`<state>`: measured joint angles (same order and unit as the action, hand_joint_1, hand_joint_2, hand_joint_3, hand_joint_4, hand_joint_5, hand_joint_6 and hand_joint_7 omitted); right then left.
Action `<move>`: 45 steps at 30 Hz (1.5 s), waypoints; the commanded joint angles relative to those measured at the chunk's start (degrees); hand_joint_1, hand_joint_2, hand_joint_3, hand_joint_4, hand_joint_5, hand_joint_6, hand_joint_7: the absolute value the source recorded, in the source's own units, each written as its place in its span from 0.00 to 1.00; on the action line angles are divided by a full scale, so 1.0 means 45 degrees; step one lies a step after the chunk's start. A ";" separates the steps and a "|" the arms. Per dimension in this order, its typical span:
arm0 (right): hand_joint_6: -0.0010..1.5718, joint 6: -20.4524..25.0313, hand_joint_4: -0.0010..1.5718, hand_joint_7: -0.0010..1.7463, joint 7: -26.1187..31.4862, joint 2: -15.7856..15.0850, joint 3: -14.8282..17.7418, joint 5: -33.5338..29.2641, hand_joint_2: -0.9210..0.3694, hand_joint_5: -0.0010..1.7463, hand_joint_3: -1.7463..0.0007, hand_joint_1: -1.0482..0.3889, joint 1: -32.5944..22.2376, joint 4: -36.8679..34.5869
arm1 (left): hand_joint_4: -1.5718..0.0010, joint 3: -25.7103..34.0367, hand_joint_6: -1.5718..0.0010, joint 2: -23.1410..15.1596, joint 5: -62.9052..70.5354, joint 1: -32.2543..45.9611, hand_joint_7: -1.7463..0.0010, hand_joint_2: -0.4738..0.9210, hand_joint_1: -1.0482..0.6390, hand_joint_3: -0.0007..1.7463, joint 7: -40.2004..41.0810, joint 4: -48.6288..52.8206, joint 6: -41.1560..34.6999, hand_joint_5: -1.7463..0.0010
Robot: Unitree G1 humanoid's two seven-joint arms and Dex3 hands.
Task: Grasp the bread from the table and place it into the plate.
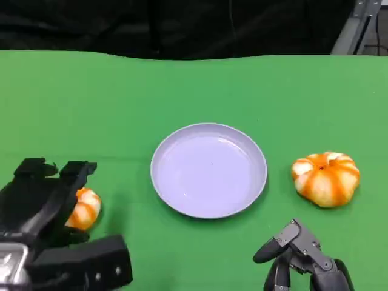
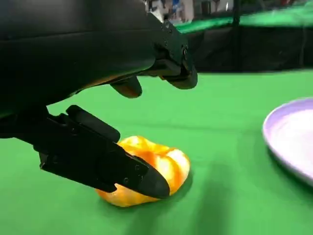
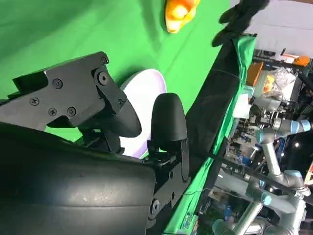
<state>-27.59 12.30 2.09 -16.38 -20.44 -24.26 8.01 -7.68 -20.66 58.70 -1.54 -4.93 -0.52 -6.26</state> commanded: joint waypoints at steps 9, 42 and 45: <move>0.24 -0.0093 0.47 1.00 -0.0020 -0.0115 0.0050 0.0051 0.14 1.00 0.21 0.67 -0.0185 0.0130 | 0.99 -0.2359 0.80 -0.0456 -0.0305 -0.3232 0.98 0.99 0.31 0.01 -0.0278 0.6213 -0.0957 0.64; 0.24 -0.0102 0.45 1.00 -0.0073 -0.0078 0.0070 0.0087 0.13 1.00 0.22 0.67 -0.0198 0.0103 | 0.30 -0.4109 0.42 0.0341 -0.1093 -0.5560 0.00 0.35 0.56 0.98 1.2868 0.8021 0.7227 0.00; 0.24 -0.0130 0.45 1.00 -0.0069 -0.0066 0.0051 0.0089 0.13 1.00 0.22 0.68 -0.0159 0.0058 | 0.31 -0.4421 0.43 0.1161 -0.1171 -0.6403 0.00 0.33 0.56 0.96 1.2694 0.8788 0.7096 0.00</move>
<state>-27.75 11.84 2.09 -16.31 -20.47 -24.68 8.22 -26.83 -17.17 53.36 -26.89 52.29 37.15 26.00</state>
